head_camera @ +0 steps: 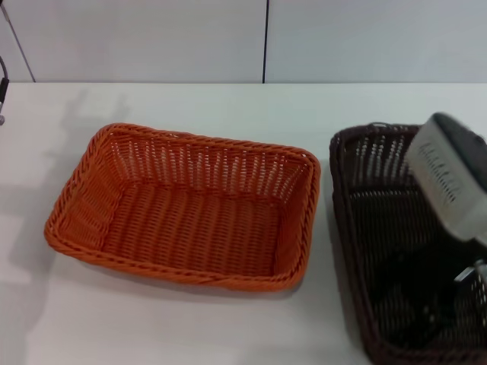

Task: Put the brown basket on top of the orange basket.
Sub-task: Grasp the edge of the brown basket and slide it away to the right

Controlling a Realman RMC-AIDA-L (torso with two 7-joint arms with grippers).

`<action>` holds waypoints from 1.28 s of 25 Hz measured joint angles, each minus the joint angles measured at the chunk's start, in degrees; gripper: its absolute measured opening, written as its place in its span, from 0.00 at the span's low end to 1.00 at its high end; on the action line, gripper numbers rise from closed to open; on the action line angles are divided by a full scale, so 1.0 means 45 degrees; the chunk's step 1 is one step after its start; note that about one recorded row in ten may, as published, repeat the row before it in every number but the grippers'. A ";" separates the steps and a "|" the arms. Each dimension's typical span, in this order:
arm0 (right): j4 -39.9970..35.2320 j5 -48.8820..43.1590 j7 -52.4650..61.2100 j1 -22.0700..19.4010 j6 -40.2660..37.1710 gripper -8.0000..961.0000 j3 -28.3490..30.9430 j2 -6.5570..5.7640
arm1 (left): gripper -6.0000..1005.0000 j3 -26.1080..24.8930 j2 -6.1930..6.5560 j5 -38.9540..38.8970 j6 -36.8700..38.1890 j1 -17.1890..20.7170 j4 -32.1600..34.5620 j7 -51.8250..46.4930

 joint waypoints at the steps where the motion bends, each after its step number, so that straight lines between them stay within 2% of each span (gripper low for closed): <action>1: 0.0000 0.0000 0.0000 0.0000 0.0000 0.70 0.0000 0.0000 | 0.83 -0.0094 -0.0001 0.0000 -0.0050 -0.0062 -0.0048 0.0008; 8: 0.0207 0.1785 -0.0046 0.0317 0.0312 0.70 -0.1953 0.0000 | 0.83 -0.0467 -0.0002 -0.0019 -0.0074 -0.0320 -0.0480 0.0021; 13: 0.0647 0.2261 -0.0091 0.0639 0.0332 0.70 -0.2612 0.0012 | 0.82 -0.0651 -0.0002 -0.0022 -0.0086 -0.0459 -0.0652 0.0025; 16: 0.0829 0.2321 -0.0209 0.0739 0.0334 0.70 -0.2526 -0.0064 | 0.82 -0.0708 0.0004 -0.0022 -0.0094 -0.0550 -0.0767 0.0043; 17: 0.0824 0.2323 -0.0220 0.0740 0.0335 0.70 -0.2359 -0.0144 | 0.82 -0.0708 0.0004 -0.0022 -0.0094 -0.0550 -0.0767 0.0043; 18: 0.0763 0.2337 -0.0227 0.0736 0.0334 0.70 -0.1847 -0.0372 | 0.82 -0.0721 0.0011 -0.0022 -0.0095 -0.0584 -0.0810 0.0062; 19: 0.0763 0.2337 -0.0227 0.0736 0.0334 0.70 -0.1847 -0.0372 | 0.82 -0.0721 0.0011 -0.0022 -0.0095 -0.0584 -0.0810 0.0062; 20: 0.0558 0.2329 -0.0227 0.0670 0.0340 0.69 -0.1146 -0.0627 | 0.82 -0.0770 0.0014 -0.0020 -0.0095 -0.0654 -0.0894 0.0094; 21: 0.0558 0.2329 -0.0227 0.0670 0.0340 0.69 -0.1146 -0.0627 | 0.82 -0.0770 0.0014 -0.0020 -0.0095 -0.0654 -0.0894 0.0094; 24: 0.0039 0.2199 -0.0222 0.0570 0.0297 0.69 0.0088 -0.1060 | 0.82 -0.0875 0.0014 0.0004 -0.0094 -0.0781 -0.1016 0.0128; 25: -0.0303 0.2070 -0.0216 0.0559 0.0233 0.69 0.0971 -0.1367 | 0.82 -0.0875 0.0014 0.0004 -0.0094 -0.0781 -0.1016 0.0128; 26: -0.0303 0.2070 -0.0216 0.0559 0.0233 0.69 0.0971 -0.1367 | 0.82 -0.0875 0.0014 0.0004 -0.0094 -0.0781 -0.1016 0.0128; 28: -0.0659 0.1680 -0.0198 0.0696 -0.0042 0.69 0.2201 -0.1720 | 0.82 -0.0878 0.0003 0.0006 -0.0106 -0.1017 -0.1255 0.0130; 29: -0.0659 0.1680 -0.0198 0.0696 -0.0042 0.69 0.2201 -0.1720 | 0.82 -0.0878 0.0003 0.0006 -0.0106 -0.1017 -0.1255 0.0130; 30: -0.0687 0.1324 -0.0202 0.0868 -0.0414 0.69 0.2887 -0.1866 | 0.82 -0.0878 0.0002 0.0005 -0.0113 -0.1059 -0.1305 0.0132; 32: -0.0596 0.0968 -0.0219 0.1042 -0.0939 0.69 0.3276 -0.1928 | 0.82 -0.0874 -0.0003 0.0000 -0.0143 -0.1161 -0.1434 0.0130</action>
